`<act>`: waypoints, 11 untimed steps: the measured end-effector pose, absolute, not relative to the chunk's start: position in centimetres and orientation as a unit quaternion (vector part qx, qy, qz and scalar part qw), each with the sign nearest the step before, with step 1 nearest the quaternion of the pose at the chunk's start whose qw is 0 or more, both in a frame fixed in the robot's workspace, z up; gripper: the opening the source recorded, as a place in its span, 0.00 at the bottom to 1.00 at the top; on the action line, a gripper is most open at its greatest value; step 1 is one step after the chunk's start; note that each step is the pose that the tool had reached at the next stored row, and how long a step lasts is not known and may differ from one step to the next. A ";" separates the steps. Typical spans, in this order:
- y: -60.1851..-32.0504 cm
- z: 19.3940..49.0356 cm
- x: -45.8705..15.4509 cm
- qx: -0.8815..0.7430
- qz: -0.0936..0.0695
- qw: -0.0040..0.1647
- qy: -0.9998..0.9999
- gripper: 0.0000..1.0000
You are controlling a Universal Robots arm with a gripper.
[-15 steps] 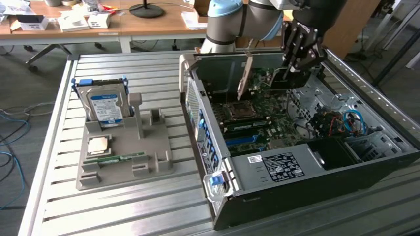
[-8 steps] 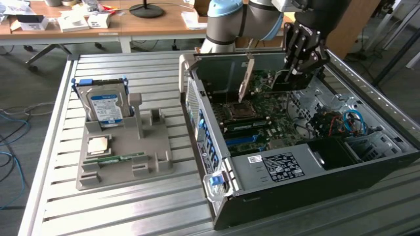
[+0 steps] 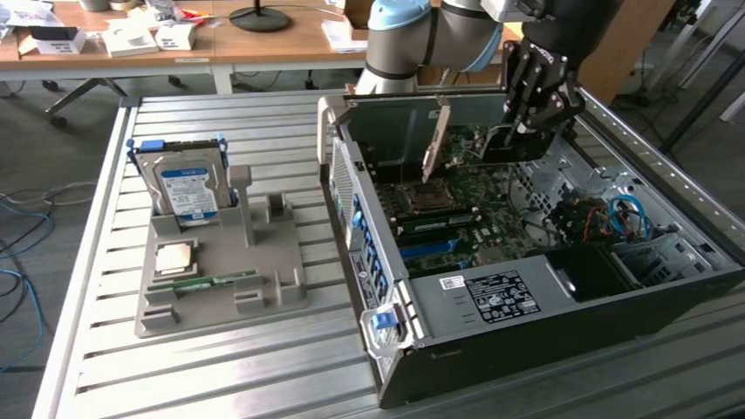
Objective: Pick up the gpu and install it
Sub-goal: 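Insert the gpu into the slot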
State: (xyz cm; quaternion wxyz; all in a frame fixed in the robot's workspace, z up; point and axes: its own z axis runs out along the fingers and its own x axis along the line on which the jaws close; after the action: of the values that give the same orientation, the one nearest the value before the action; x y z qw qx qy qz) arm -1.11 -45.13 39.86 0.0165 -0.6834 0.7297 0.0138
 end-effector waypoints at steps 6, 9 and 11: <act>-45.1 39.8 -1.6 -0.683 0.014 0.016 0.730 0.26; -45.1 39.7 -1.7 -0.683 0.014 0.017 0.730 0.26; -45.1 39.4 -1.8 -0.683 0.014 0.017 0.730 0.26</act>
State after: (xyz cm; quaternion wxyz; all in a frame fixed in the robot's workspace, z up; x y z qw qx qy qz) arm -1.80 -45.13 39.45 0.0165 -0.6834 0.7297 0.0138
